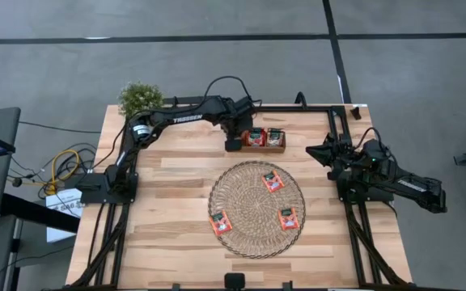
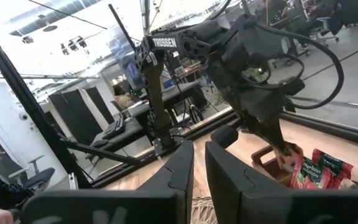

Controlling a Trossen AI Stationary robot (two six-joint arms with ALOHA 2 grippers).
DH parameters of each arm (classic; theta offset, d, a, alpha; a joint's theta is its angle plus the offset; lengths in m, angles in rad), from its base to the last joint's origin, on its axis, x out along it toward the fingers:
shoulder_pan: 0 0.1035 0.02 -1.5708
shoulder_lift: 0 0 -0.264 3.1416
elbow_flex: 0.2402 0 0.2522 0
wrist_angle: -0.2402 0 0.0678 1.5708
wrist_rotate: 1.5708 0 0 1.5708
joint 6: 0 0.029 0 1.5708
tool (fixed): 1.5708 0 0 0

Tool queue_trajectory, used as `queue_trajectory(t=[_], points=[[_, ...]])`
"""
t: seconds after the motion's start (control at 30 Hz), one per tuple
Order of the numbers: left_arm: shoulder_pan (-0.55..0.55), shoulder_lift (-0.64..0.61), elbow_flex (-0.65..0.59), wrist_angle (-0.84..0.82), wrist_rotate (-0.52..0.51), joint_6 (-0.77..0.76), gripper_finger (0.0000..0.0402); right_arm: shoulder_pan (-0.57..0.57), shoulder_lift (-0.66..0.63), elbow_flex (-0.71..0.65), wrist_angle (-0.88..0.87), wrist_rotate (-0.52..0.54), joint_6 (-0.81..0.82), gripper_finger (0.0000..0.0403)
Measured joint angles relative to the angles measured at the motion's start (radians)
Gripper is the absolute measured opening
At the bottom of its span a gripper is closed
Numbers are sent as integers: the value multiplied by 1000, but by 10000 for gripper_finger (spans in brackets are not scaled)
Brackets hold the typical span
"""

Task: Pick & Place Tea
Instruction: Put the orange tea bag into the left section of the wooden organizer, then put the bottom left orange tea bag into the left section of the wooden organizer

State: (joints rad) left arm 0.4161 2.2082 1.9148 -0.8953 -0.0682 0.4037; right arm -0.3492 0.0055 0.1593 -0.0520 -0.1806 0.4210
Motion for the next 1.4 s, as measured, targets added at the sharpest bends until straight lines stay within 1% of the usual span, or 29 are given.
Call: queue_trajectory(t=[0.23,0.63,0.77,0.93,1.03,1.13,1.23,1.33,1.4], points=[[1,0,0,43,-3,22,0,0,0,0,0,1,0,33],[3,0,0,45,-11,56,3,0,0,0,0,1,0,33],[3,0,0,45,-12,78,27,0,0,0,0,2,0,33],[6,0,0,45,-16,111,79,0,0,0,0,2,1,33],[6,0,0,59,-56,138,111,0,0,0,0,2,15,33],[6,-2,0,74,-113,153,134,0,0,0,0,2,17,33],[6,-12,0,83,-158,158,145,0,0,0,0,2,17,33],[2,-42,0,78,-202,152,147,0,0,0,0,2,17,33],[-9,-71,0,61,-238,122,147,0,0,0,0,1,17,33]])
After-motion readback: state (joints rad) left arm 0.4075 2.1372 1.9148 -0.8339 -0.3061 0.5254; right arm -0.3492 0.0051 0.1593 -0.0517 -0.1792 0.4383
